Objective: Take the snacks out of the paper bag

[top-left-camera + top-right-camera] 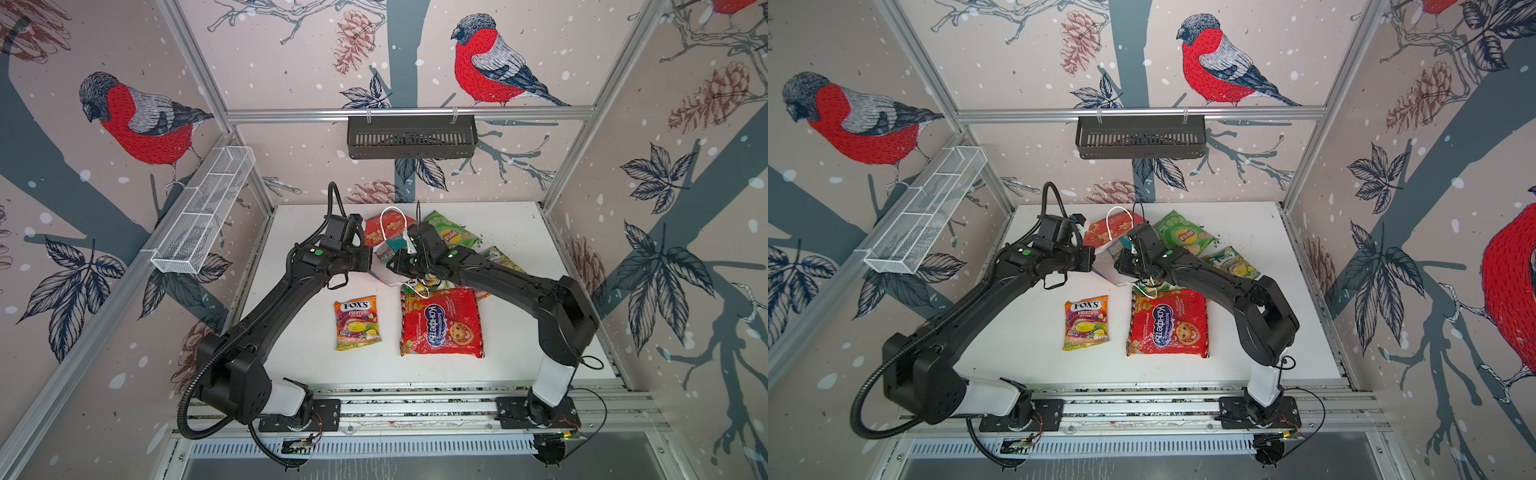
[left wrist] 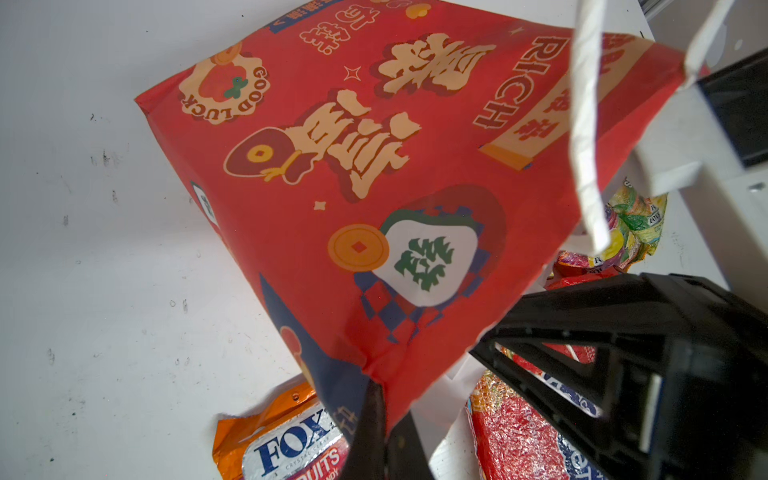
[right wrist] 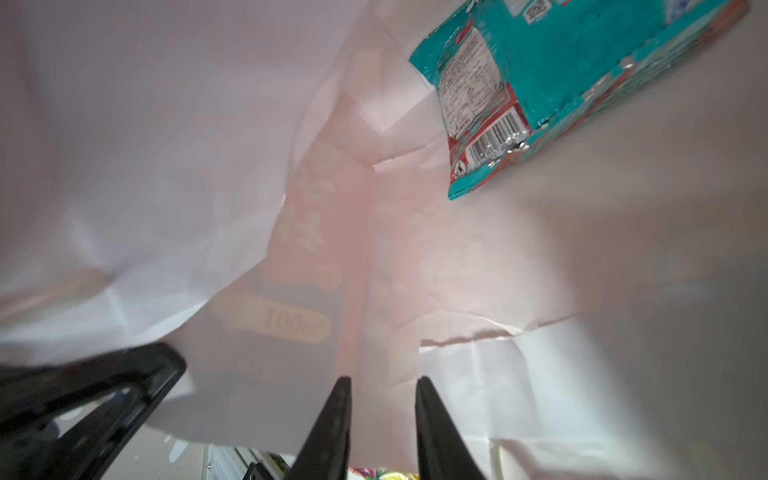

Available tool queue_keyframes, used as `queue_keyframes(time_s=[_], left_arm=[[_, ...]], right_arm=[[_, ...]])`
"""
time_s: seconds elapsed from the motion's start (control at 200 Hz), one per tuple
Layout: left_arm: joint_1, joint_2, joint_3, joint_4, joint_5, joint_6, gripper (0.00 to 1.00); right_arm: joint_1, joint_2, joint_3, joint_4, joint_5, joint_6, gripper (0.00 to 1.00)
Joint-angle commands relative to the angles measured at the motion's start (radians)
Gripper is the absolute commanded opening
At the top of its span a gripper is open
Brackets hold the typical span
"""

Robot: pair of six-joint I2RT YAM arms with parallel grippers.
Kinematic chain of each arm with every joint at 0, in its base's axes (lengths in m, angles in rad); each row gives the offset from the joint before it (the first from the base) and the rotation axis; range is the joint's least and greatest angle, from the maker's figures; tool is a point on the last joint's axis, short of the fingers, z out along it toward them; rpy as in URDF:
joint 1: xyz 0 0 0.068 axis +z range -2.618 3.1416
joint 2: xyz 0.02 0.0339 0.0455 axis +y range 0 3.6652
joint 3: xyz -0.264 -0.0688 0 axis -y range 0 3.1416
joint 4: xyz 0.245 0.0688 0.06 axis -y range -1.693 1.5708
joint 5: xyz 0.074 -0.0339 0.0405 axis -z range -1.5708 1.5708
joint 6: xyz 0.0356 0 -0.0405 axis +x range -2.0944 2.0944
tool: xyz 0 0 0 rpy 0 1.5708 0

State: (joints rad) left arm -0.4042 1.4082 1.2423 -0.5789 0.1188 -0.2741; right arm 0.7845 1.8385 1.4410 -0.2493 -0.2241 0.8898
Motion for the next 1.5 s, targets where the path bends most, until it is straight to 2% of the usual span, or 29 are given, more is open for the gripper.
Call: queue_keyframes(time_s=[0.0, 0.52, 0.665, 0.981, 1.496], left_arm=[[-0.004, 0.006, 0.009, 0.011, 0.001, -0.036, 0.00], [-0.007, 0.037, 0.040, 0.005, 0.055, -0.052, 0.00], [-0.007, 0.040, 0.029, 0.014, 0.067, -0.048, 0.00], [-0.017, 0.047, -0.006, 0.059, 0.148, -0.045, 0.00], [-0.018, 0.043, -0.041, 0.102, 0.269, -0.036, 0.00]], right_arm=[[0.002, 0.037, 0.045, -0.040, 0.059, -0.012, 0.29], [-0.027, 0.182, 0.126, -0.041, 0.148, -0.061, 0.35], [-0.025, 0.214, 0.141, -0.012, 0.138, -0.058, 0.37], [-0.025, 0.261, 0.161, 0.034, 0.190, -0.076, 0.49], [-0.005, 0.297, 0.163, 0.091, 0.266, -0.094, 0.50]])
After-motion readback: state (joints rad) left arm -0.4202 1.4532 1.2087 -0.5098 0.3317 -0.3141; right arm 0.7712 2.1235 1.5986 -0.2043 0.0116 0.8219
